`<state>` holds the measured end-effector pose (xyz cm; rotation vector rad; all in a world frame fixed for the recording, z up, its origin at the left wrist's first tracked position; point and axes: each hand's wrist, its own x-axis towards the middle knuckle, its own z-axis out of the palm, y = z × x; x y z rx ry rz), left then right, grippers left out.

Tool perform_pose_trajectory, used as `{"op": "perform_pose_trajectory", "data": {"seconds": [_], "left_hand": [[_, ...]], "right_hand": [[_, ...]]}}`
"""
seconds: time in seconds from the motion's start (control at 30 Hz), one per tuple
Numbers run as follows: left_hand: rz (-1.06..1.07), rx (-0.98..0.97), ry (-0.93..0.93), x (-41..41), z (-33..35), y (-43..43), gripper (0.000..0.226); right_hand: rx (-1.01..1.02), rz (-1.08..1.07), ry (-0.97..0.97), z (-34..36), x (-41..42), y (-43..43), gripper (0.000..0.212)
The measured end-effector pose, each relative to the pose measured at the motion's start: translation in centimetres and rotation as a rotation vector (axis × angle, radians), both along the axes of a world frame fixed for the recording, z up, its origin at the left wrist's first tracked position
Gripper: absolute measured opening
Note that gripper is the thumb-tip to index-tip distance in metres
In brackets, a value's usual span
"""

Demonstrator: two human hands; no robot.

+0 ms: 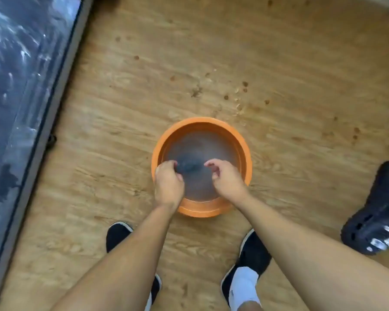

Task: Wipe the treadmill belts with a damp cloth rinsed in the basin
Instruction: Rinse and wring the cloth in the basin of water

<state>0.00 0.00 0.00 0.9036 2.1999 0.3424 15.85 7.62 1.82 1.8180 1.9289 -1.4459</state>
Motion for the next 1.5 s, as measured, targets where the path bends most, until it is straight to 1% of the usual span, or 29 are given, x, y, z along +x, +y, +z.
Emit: {"op": "perform_pose_trajectory", "data": {"seconds": [0.03, 0.07, 0.1, 0.17, 0.2, 0.27, 0.33, 0.37, 0.47, 0.53, 0.57, 0.63, 0.73, 0.8, 0.83, 0.87, 0.9, 0.93, 1.0, 1.03, 1.07, 1.13, 1.2, 1.23, 1.3, 1.37, 1.4, 1.47, 1.5], "left_hand": [[-0.085, 0.002, 0.033, -0.3, -1.8, 0.5, 0.049], [-0.193, -0.043, 0.059, -0.1, -2.5, 1.1, 0.056], [-0.327, -0.101, 0.088, 0.0, -3.7, 1.7, 0.057], [-0.471, -0.152, 0.119, 0.2, -5.0, 2.6, 0.045], [-0.485, -0.149, 0.141, 0.2, -5.6, 2.6, 0.037], [-0.378, -0.095, 0.152, 0.1, -5.9, 2.9, 0.027], [-0.211, -0.02, 0.105, 0.0, -6.5, 3.3, 0.021], [-0.117, 0.014, 0.039, 0.0, -6.5, 3.5, 0.018], [0.227, 0.111, -0.271, -0.2, -6.2, 3.8, 0.01], [0.477, 0.107, -0.458, -0.5, -6.0, 4.3, 0.004], [0.584, 0.1, -0.527, -0.5, -6.0, 4.6, 0.009], [0.724, 0.105, -0.615, -0.1, -6.3, 5.2, 0.028], [0.772, 0.082, -0.688, 0.6, -6.7, 5.9, 0.043], [0.759, 0.007, -0.718, 0.9, -6.7, 6.3, 0.041], [0.751, -0.042, -0.727, 1.1, -6.9, 6.3, 0.034], [0.732, -0.076, -0.733, 1.3, -6.9, 6.5, 0.023], [0.698, -0.084, -0.744, 1.4, -7.2, 6.5, 0.013], [0.654, -0.079, -0.759, 1.6, -7.4, 6.5, 0.016], [0.546, -0.068, -0.698, 2.0, -7.4, 6.7, 0.032], [0.531, -0.055, -0.638, 2.1, -7.4, 6.7, 0.036], [0.552, -0.037, -0.598, 2.3, -7.4, 6.8, 0.035], [0.631, 0.022, -0.568, 2.6, -7.7, 7.0, 0.026], [0.74, 0.063, -0.526, 3.4, -7.6, 7.4, 0.016], [0.797, 0.067, -0.499, 3.9, -7.2, 7.6, 0.014], [0.87, 0.073, -0.431, 4.4, -6.4, 7.6, 0.024], [0.87, 0.083, -0.345, 4.2, -6.0, 7.1, 0.038], [0.855, 0.085, -0.314, 4.0, -6.0, 6.7, 0.039], [0.802, 0.058, -0.279, 3.5, -6.1, 5.7, 0.036], [0.767, 0.038, -0.265, 3.5, -6.2, 5.3, 0.031]], "right_hand": [[0.011, -0.029, 0.016, -2.0, -1.0, 0.0, 0.046], [0.0, -0.041, 0.016, -2.9, -1.9, 0.1, 0.048], [-0.007, -0.002, 0.01, -4.3, -2.9, 0.0, 0.053], [0.002, 0.181, -0.019, -6.4, -4.5, -0.6, 0.063], [0.01, 0.269, -0.048, -6.9, -4.8, -1.1, 0.063], [0.045, 0.331, -0.085, -7.8, -4.5, -0.9, 0.049], [0.066, 0.226, -0.075, -8.3, -4.4, 0.2, 0.027], [0.063, 0.147, -0.068, -8.5, -4.3, 0.9, 0.021], [0.015, -0.052, -0.081, -8.3, -3.9, 2.6, 0.022], [-0.037, -0.135, -0.088, -8.3, -3.7, 3.4, 0.029], [-0.061, -0.181, -0.092, -8.5, -3.4, 3.7, 0.032], [-0.092, -0.269, -0.077, -8.6, -2.9, 4.3, 0.038], [-0.166, -0.478, 0.053, -8.2, -2.6, 4.2, 0.047], [-0.218, -0.581, 0.128, -7.9, -2.3, 4.0, 0.042], [-0.246, -0.574, 0.154, -7.6, -2.2, 3.9, 0.032], [-0.275, -0.533, 0.174, -7.2, -2.2, 3.8, 0.02], [-0.3, -0.472, 0.192, -7.1, -2.3, 3.7, 0.013], [-0.308, -0.387, 0.199, -7.0, -2.3, 3.7, 0.015], [-0.233, -0.213, 0.176, -7.8, -2.5, 3.3, 0.016], [-0.18, -0.176, 0.168, -8.2, -2.8, 3.0, 0.013], [-0.146, -0.18, 0.169, -8.5, -3.1, 2.7, 0.011], [-0.137, -0.26, 0.166, -8.8, -3.8, 2.3, 0.016], [-0.173, -0.392, 0.155, -8.8, -4.4, 1.9, 0.035], [-0.205, -0.462, 0.145, -8.9, -4.7, 1.7, 0.041], [-0.289, -0.579, 0.11, -8.9, -4.7, 1.7, 0.049], [-0.318, -0.683, 0.127, -8.7, -4.0, 1.7, 0.057], [-0.311, -0.724, 0.144, -8.6, -3.5, 1.8, 0.055], [-0.33, -0.794, 0.236, -8.9, -2.7, 1.8, 0.038], [-0.377, -0.844, 0.293, -8.8, -2.5, 1.8, 0.031]]}}
